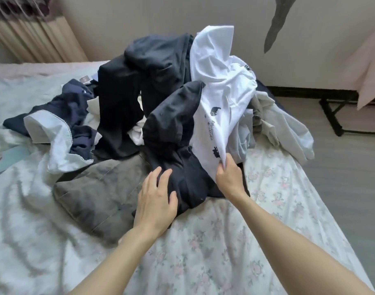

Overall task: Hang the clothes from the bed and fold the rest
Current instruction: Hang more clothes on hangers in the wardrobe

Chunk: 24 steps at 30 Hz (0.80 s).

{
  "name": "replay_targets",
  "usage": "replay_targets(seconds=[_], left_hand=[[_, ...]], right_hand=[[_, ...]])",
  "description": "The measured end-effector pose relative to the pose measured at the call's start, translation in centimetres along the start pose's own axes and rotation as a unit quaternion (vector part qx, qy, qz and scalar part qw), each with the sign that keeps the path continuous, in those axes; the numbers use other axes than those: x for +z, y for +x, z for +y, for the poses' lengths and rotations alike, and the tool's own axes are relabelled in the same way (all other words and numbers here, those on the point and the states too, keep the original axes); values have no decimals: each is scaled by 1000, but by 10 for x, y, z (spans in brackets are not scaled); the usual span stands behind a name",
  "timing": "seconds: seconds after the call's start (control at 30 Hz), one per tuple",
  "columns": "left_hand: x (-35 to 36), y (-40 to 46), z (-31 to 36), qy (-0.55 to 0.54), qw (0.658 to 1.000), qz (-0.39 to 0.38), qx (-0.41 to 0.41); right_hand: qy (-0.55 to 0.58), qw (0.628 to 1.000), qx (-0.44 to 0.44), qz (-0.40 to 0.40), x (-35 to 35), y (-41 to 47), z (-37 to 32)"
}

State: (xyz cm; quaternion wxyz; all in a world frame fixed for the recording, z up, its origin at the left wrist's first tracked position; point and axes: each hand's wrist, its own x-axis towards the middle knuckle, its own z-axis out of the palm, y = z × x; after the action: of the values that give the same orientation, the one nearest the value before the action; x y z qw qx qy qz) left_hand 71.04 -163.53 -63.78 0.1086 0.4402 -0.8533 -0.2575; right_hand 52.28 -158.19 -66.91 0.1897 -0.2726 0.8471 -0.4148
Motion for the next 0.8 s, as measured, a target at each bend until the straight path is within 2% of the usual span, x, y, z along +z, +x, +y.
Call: replay_targets(seconds=[0.07, 0.17, 0.33, 0.53, 0.6, 0.7, 0.77, 0.8], left_hand=[[-15, -9, 13, -19, 1000, 0, 11], [-34, -25, 31, -26, 999, -18, 36], [-74, -54, 67, 11, 992, -54, 114], [-129, -120, 100, 14, 965, -99, 243], [-142, -153, 107, 28, 939, -134, 315], [-147, -210, 118, 93, 872, -206, 434], [-140, -250, 128, 82, 829, -253, 491], [-135, -261, 130, 55, 822, -264, 501]], right_hand=[[6, 999, -33, 23, -26, -27, -12], [-43, 994, -99, 10, -55, -71, -29], [-64, 985, -157, 15, -110, -139, -71], [-151, 969, -162, -107, -177, -254, -112], [-209, 949, -180, -154, -200, -305, -122], [-288, 923, -169, -192, -233, -379, -133], [-311, 929, -111, -165, -256, -425, -130], [-308, 936, -89, -143, -265, -436, -126]])
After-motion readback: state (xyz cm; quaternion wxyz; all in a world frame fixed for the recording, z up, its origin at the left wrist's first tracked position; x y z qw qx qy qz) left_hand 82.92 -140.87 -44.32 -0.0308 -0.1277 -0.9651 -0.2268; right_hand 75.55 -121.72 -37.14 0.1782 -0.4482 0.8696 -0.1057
